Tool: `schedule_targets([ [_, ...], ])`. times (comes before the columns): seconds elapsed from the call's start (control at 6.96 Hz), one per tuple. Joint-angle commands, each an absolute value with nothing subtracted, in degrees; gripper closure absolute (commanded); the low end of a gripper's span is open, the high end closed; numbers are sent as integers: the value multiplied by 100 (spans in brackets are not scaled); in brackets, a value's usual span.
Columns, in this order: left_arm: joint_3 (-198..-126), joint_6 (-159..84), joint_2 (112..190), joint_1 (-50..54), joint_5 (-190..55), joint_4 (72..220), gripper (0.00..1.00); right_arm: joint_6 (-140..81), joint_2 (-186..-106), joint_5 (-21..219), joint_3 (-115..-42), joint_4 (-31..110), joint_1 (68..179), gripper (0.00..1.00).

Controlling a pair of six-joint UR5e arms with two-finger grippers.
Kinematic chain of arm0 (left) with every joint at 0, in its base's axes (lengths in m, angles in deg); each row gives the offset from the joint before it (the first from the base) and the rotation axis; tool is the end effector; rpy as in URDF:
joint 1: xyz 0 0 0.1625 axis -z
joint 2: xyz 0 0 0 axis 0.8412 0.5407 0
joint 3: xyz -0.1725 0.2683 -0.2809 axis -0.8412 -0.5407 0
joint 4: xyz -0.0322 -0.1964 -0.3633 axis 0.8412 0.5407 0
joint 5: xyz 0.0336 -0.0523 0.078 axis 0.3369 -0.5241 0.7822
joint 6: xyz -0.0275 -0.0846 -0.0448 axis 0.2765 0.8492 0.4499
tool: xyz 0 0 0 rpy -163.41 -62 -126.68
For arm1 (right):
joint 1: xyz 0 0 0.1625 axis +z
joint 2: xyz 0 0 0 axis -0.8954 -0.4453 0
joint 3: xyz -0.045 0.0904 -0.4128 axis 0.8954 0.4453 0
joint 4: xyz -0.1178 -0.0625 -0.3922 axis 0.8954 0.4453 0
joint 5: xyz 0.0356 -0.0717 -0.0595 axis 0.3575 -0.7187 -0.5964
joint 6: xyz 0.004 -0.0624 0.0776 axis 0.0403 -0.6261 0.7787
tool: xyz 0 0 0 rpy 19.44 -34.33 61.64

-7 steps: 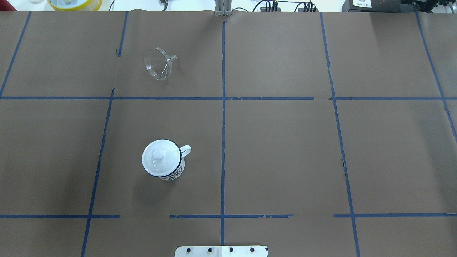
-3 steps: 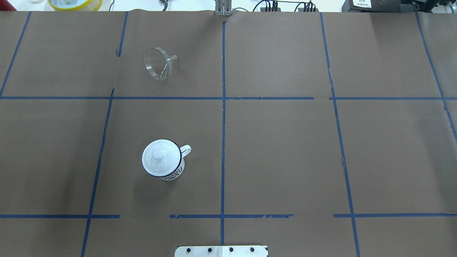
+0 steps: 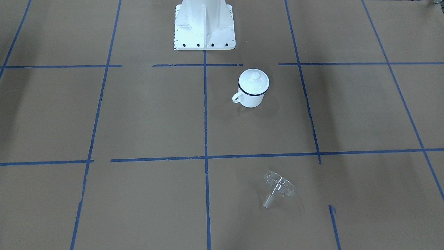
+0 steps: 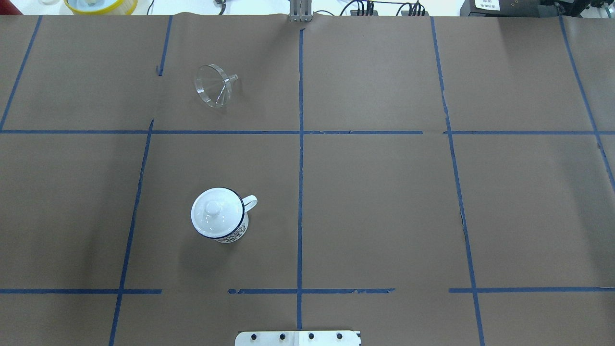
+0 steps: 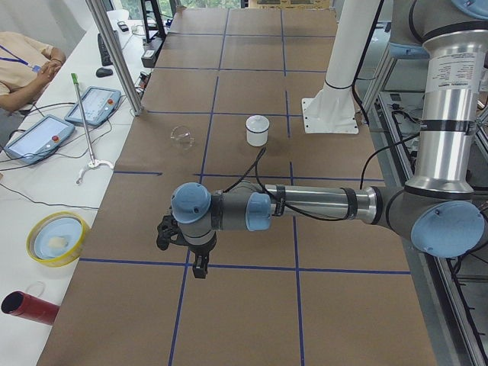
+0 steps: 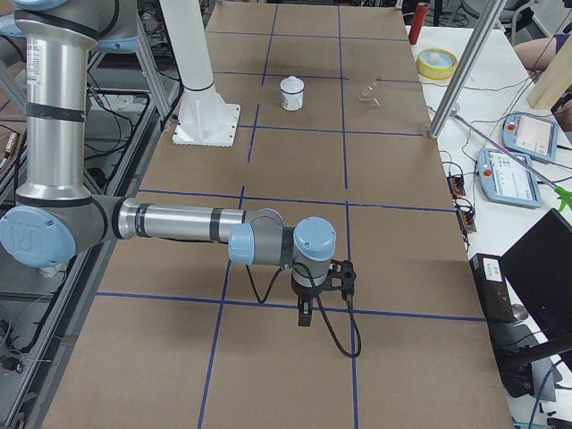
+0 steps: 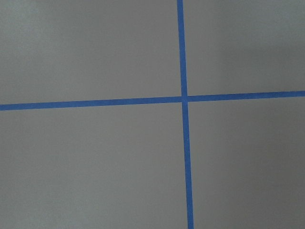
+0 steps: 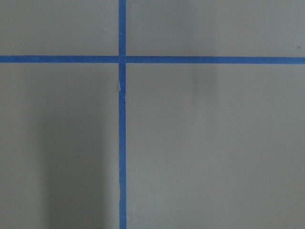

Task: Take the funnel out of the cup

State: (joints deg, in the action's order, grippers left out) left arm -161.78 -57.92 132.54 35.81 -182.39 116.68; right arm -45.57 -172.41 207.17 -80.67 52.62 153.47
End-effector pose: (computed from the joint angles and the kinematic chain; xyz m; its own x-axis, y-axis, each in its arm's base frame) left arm -0.0883 -0.4958 0.6423 0.6933 0.0513 -0.7188 -0.0117 0.9981 0.0600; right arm 0.0670 -0.4451 0.6701 0.7522 0.0161 0.6587 -0.0029 0.9998 -0.0211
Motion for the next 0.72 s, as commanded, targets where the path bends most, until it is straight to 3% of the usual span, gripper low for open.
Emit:
schedule_targets([
  [0.0,-16174,-5796,13242,3581,-18238,11668,0,-4557,-17241,20717,-8068,5262,15347,0],
  [0.57,-16218,-5788,13268,3581,-18238,11659,0,-4557,-17241,20717,-8068,5262,15347,0],
])
